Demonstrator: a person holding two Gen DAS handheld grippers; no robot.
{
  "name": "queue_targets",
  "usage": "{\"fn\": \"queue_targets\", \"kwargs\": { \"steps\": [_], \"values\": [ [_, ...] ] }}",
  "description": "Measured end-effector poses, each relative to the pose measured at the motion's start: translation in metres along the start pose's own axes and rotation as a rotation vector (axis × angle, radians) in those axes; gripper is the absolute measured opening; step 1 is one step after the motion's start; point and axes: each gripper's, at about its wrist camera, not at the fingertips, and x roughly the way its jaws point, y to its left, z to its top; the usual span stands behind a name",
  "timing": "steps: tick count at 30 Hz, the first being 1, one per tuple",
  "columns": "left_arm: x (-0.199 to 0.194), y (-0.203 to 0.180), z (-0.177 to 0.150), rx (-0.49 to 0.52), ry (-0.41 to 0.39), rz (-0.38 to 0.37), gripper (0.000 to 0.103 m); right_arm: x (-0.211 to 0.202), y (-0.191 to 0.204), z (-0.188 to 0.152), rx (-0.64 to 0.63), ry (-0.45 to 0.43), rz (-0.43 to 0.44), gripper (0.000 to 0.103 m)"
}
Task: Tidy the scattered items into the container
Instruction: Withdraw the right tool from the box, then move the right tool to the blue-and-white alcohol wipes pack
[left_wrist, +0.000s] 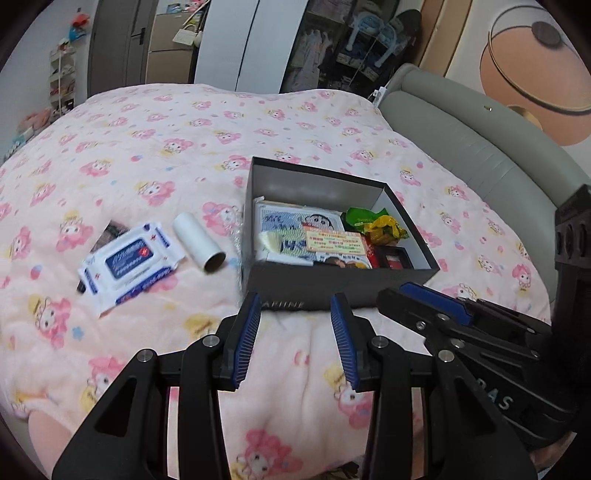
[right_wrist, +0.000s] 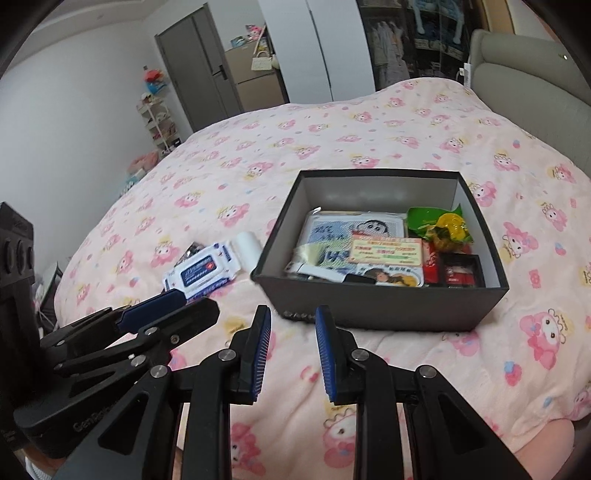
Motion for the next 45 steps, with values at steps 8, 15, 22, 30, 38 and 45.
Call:
{"fn": "queue_targets", "kwargs": {
  "steps": [8, 15, 22, 30, 38, 45],
  "values": [
    [-0.019, 0.023, -0.026, -0.031, -0.012, 0.005, 0.040, -0.003, 0.030, -0.024, -0.047, 0.022, 0.008, 0.022],
    [-0.027, 0.047, -0.041, -0.064, -0.016, 0.003, 0.040, 0.007, 0.053, -0.037, -0.084, 0.058, 0.021, 0.022],
    [-0.026, 0.096, -0.056, -0.130, -0.027, 0.008, 0.044, 0.032, 0.085, -0.046, -0.128, 0.074, 0.052, 0.022],
    [0.008, 0.170, -0.059, -0.310, -0.017, 0.080, 0.045, 0.099, 0.113, -0.043, -0.157, 0.171, 0.157, 0.022],
    [0.084, 0.259, -0.023, -0.541, 0.063, 0.144, 0.045, 0.176, 0.112, 0.004, -0.126, 0.178, 0.117, 0.022],
    [0.123, 0.294, -0.035, -0.626, 0.104, 0.023, 0.044, 0.242, 0.101, 0.014, -0.065, 0.265, 0.131, 0.022]
  ]
}}
